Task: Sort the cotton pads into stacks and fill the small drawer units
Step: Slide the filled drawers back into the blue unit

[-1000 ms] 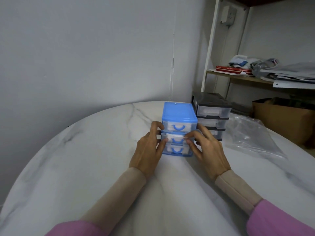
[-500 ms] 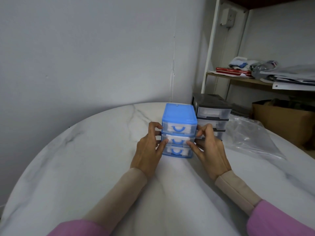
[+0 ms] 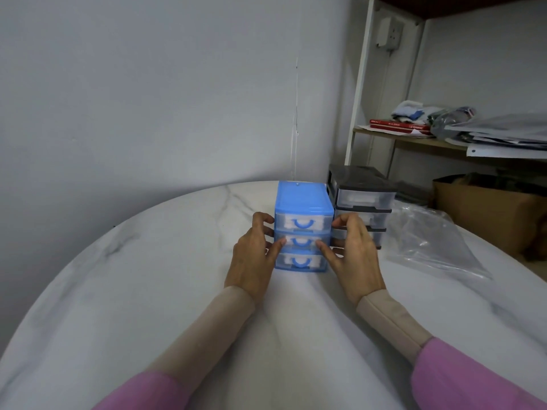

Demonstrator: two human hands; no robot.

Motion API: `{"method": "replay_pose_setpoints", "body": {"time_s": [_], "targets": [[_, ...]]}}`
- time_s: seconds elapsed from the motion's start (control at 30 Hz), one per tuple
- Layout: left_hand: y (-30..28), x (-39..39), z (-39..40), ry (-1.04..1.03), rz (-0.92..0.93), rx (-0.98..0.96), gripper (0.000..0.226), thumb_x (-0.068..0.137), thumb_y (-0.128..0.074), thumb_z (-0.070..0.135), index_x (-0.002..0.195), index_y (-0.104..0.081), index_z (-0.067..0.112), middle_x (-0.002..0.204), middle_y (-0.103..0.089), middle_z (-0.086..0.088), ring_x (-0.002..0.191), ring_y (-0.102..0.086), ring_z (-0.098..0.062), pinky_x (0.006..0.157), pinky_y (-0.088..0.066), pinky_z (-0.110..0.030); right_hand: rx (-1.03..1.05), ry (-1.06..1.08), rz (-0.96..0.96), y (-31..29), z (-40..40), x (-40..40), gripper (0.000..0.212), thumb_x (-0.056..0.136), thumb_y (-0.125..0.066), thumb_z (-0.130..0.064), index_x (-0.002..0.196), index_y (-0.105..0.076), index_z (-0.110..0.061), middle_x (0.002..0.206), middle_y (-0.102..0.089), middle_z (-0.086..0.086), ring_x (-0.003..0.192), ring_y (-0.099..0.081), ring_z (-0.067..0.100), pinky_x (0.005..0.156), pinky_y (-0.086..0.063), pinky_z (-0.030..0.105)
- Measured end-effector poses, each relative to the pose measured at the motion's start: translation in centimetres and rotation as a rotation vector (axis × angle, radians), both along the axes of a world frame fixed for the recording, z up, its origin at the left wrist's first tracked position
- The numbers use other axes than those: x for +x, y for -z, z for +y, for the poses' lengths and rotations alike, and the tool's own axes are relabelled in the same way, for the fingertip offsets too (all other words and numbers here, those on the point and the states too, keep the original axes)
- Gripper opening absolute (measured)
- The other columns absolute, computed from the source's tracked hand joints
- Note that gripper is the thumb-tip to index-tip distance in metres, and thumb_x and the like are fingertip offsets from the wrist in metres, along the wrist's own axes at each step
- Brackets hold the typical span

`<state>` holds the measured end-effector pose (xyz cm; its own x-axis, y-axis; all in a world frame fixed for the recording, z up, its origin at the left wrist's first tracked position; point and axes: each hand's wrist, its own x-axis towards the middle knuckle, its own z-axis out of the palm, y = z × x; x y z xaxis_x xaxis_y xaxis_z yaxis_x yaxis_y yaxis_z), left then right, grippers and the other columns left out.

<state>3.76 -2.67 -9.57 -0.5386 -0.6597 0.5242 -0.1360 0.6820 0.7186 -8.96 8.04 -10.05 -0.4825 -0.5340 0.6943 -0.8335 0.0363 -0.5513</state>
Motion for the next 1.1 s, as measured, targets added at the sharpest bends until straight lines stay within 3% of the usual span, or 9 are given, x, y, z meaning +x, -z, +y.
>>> {"method": "replay_pose_setpoints", "body": {"time_s": [0.1, 0.27, 0.5, 0.7, 0.8, 0.87, 1.0, 1.1], "targets": [[-0.3, -0.9, -0.8, -0.017, -0.005, 0.032, 0.024, 0.091, -0.058, 0.021, 0.107, -0.04, 0.021, 0.1, -0.059, 0.003, 0.081, -0.063, -0.018, 0.074, -0.05, -0.028, 0.038, 0.069, 0.01, -0.6, -0.9, -0.4, 0.03, 0.081, -0.07, -0.011, 0.095, -0.043, -0.012, 0.095, -0.05, 0.002, 0.083, -0.051, 0.014, 0.069, -0.045, 0.027], [-0.8, -2.9, -2.2, -0.05, -0.036, 0.07, 0.026, 0.091, -0.059, 0.019, 0.112, -0.044, 0.013, 0.099, -0.058, 0.003, 0.077, -0.062, -0.017, 0.072, -0.045, -0.024, 0.088, 0.086, -0.091, -1.4, -2.7, -1.5, 0.029, 0.083, -0.065, -0.002, 0.096, -0.042, -0.013, 0.076, -0.056, 0.004, 0.07, -0.055, 0.018, 0.067, -0.046, 0.027], [-0.7, -6.0, -3.5, -0.067, -0.042, 0.081, 0.024, 0.092, -0.057, 0.016, 0.112, -0.045, 0.012, 0.101, -0.057, 0.002, 0.075, -0.058, -0.012, 0.062, -0.04, -0.015, 0.117, 0.057, -0.179, -1.1, -3.6, -2.6, 0.038, 0.085, -0.059, 0.001, 0.119, -0.043, -0.006, 0.094, -0.059, 0.006, 0.088, -0.06, 0.019, 0.083, -0.052, 0.03], [0.4, -6.7, -4.1, -0.043, 0.015, 0.148, 0.029, 0.089, -0.046, -0.003, 0.115, -0.046, 0.008, 0.115, -0.055, -0.005, 0.094, -0.058, -0.019, 0.079, -0.044, -0.023, 0.178, 0.014, -0.162, -1.0, -3.1, -2.7, 0.024, 0.083, -0.058, 0.003, 0.102, -0.048, -0.009, 0.091, -0.056, 0.001, 0.081, -0.056, 0.013, 0.078, -0.051, 0.024], [0.7, -6.3, -3.1, -0.117, 0.088, 0.041, 0.034, 0.083, -0.044, -0.01, 0.112, -0.049, 0.007, 0.112, -0.049, 0.0, 0.098, -0.05, -0.014, 0.08, -0.035, -0.013, 0.194, 0.04, -0.108, -1.0, -1.9, -3.1, 0.018, 0.082, -0.059, 0.002, 0.089, -0.051, -0.013, 0.086, -0.06, 0.002, 0.077, -0.057, 0.014, 0.072, -0.048, 0.02], [0.4, -6.3, -2.1, -0.126, 0.132, -0.086, 0.037, 0.078, -0.044, -0.014, 0.106, -0.052, 0.008, 0.106, -0.048, 0.001, 0.091, -0.049, -0.013, 0.077, -0.033, -0.009, 0.203, 0.074, -0.078, -1.1, -0.9, -3.6, 0.017, 0.081, -0.059, 0.001, 0.083, -0.054, -0.015, 0.081, -0.063, 0.003, 0.074, -0.059, 0.017, 0.07, -0.05, 0.027], [-0.3, -7.1, 0.5, 0.046, 0.143, -0.184, 0.036, 0.072, -0.044, -0.016, 0.09, -0.057, 0.013, 0.094, -0.055, 0.001, 0.086, -0.054, -0.013, 0.077, -0.04, -0.015, 0.234, 0.18, -0.069, -1.7, 1.7, -4.5, 0.014, 0.082, -0.059, -0.003, 0.08, -0.058, -0.017, 0.078, -0.063, 0.0, 0.072, -0.059, 0.017, 0.071, -0.052, 0.035], [-0.7, -8.5, 3.2, 0.165, 0.064, -0.215, 0.03, 0.073, -0.047, -0.012, 0.084, -0.058, 0.014, 0.087, -0.056, 0.003, 0.081, -0.052, -0.011, 0.074, -0.04, -0.016, 0.294, 0.256, -0.065, -2.4, 4.1, -5.3, 0.007, 0.087, -0.06, -0.01, 0.087, -0.058, -0.017, 0.09, -0.062, 0.002, 0.082, -0.056, 0.014, 0.073, -0.047, 0.025]]}}
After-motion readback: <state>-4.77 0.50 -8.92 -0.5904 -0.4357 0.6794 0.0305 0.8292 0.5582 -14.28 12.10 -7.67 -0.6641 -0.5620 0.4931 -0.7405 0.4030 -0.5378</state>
